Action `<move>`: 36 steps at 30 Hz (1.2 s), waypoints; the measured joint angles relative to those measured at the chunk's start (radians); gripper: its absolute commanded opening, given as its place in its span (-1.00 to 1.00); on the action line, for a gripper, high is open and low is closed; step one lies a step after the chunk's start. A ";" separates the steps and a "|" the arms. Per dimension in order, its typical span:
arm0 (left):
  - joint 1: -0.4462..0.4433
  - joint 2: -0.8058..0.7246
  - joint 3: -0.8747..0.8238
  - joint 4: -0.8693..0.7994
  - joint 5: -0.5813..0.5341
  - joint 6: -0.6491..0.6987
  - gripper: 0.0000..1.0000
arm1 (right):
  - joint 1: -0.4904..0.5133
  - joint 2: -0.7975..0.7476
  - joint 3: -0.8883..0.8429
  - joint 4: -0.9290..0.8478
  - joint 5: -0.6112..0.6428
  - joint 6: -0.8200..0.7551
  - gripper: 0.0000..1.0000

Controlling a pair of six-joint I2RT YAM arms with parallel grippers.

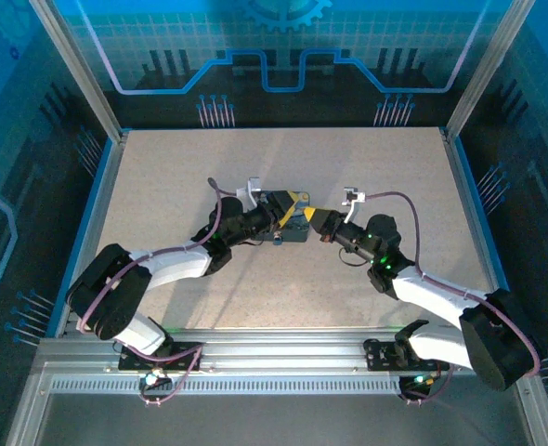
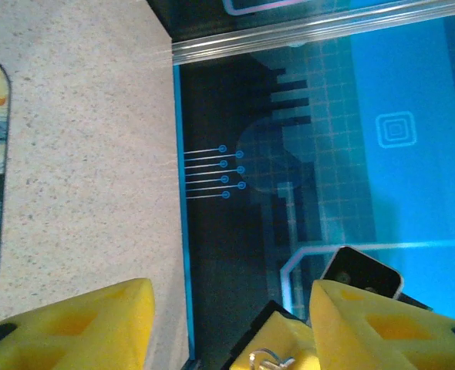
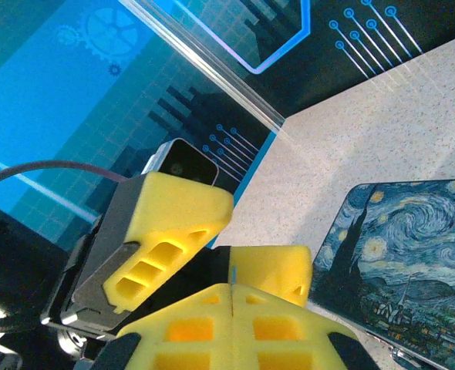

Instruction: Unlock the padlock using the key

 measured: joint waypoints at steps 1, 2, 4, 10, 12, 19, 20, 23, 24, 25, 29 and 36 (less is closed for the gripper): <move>-0.002 0.000 0.000 0.010 -0.002 -0.006 0.03 | 0.003 0.000 0.000 -0.003 0.008 0.002 -1.00; -0.005 0.000 0.000 0.018 -0.003 -0.011 -0.01 | 0.007 0.000 0.001 -0.006 0.011 0.004 -1.00; -0.011 0.000 0.000 0.025 -0.006 -0.018 -0.07 | 0.013 0.000 0.001 -0.008 0.016 0.008 -1.00; -0.024 0.000 0.000 0.032 -0.017 -0.030 -0.27 | 0.023 0.021 0.023 -0.008 0.017 0.023 -1.00; -0.024 0.001 0.000 0.032 -0.019 -0.036 -0.40 | 0.024 0.029 0.025 -0.008 0.017 0.028 -1.00; -0.025 0.001 0.000 0.031 -0.036 -0.035 -0.94 | 0.028 0.040 0.027 -0.008 0.021 0.042 -1.00; -0.024 0.000 0.000 0.032 -0.037 -0.032 -1.00 | 0.028 0.040 0.027 -0.012 0.021 0.042 -0.98; -0.024 -0.007 0.000 0.017 -0.040 -0.010 -1.00 | 0.024 0.040 0.027 -0.022 0.010 0.040 -0.81; -0.024 -0.013 0.000 0.005 -0.040 0.003 -1.00 | 0.019 0.040 0.027 -0.026 -0.002 0.040 -0.73; -0.025 -0.023 0.000 -0.014 -0.040 0.016 -1.00 | 0.009 0.040 0.029 -0.036 -0.027 0.035 -0.63; -0.012 -0.077 0.000 -0.089 -0.030 0.084 -1.00 | -0.071 0.040 0.051 -0.079 -0.157 -0.006 -0.22; 0.038 -0.125 0.060 -0.280 0.106 0.243 -1.00 | -0.150 0.040 0.156 -0.223 -0.435 -0.168 0.18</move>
